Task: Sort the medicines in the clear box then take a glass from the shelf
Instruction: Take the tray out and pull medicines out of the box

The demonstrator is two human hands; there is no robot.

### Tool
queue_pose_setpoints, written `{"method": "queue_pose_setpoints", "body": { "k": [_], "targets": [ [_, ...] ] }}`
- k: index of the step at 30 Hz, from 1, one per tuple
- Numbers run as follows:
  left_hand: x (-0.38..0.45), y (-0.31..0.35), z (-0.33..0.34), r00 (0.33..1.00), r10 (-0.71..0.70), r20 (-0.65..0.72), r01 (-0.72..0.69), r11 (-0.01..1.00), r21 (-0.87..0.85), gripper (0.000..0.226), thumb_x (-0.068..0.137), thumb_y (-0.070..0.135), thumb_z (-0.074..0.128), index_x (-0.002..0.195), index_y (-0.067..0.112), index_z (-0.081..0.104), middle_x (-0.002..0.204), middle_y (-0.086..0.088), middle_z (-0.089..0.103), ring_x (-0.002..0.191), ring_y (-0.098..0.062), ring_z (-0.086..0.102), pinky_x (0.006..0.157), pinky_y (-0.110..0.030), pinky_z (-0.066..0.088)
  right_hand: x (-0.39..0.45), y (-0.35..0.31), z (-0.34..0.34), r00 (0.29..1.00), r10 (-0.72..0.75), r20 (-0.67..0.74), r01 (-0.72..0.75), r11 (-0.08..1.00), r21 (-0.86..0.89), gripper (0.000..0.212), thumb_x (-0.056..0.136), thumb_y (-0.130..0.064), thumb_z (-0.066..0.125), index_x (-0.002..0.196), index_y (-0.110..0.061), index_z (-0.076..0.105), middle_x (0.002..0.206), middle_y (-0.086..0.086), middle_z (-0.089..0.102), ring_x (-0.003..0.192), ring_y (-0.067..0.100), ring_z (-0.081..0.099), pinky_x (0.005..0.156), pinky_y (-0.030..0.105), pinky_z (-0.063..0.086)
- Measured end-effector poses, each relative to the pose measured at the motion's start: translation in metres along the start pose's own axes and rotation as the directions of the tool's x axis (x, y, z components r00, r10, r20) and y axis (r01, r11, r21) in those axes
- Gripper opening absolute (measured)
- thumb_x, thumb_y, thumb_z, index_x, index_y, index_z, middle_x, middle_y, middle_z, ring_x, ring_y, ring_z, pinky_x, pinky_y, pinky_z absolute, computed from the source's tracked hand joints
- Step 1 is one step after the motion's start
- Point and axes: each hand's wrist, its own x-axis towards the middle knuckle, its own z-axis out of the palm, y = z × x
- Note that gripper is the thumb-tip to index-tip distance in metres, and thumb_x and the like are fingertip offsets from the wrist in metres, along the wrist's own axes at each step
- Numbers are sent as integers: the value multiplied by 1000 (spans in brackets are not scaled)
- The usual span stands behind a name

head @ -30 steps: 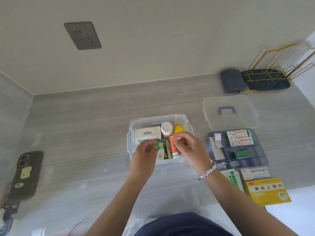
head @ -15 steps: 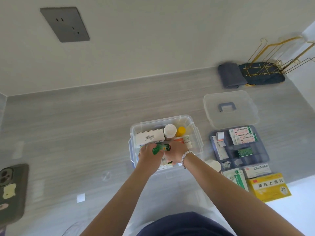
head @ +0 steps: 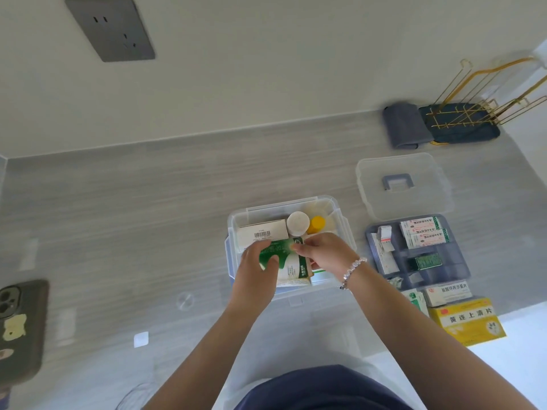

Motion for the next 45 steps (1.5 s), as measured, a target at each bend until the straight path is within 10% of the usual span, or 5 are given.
{"method": "queue_pose_setpoints", "body": {
  "k": [6,15,19,36,45],
  "targets": [
    [-24,10,0,991,111,-78,-120,985,-121,38,94,21,47,129,36,47,123,20,47,112,0,49,94,-24,44,-43,2,-42,1000,-20,-24,27,942,333,22,89,-21,58,93,-1,67,82,8,71,65,9,67,60,19,56],
    [-55,42,44,980,189,-55,-197,930,-310,38,85,4,61,105,37,59,93,11,70,77,0,68,63,-16,55,-91,52,-93,964,-34,-265,117,945,304,26,92,-30,49,103,-15,68,81,5,72,74,16,66,70,26,56],
    [-65,54,83,981,192,-31,-192,933,-305,40,83,3,63,105,37,58,89,14,70,77,0,68,64,-18,56,-104,85,-114,941,24,-338,106,926,361,22,89,-31,53,97,-12,63,73,1,69,58,2,63,45,12,45],
    [-95,55,302,996,13,87,4,983,-185,26,82,7,65,95,29,65,84,4,72,83,-15,69,80,-39,58,-122,279,-204,871,136,-472,26,947,321,16,83,-23,65,95,-17,73,79,1,72,71,12,66,60,19,48],
    [-90,42,350,982,-101,159,86,991,102,22,87,14,57,107,24,61,92,12,70,75,-2,61,46,-5,40,-95,330,-196,877,198,-437,-97,965,243,25,83,-22,63,106,-16,70,89,0,70,75,11,60,54,14,40]
  ]
}}
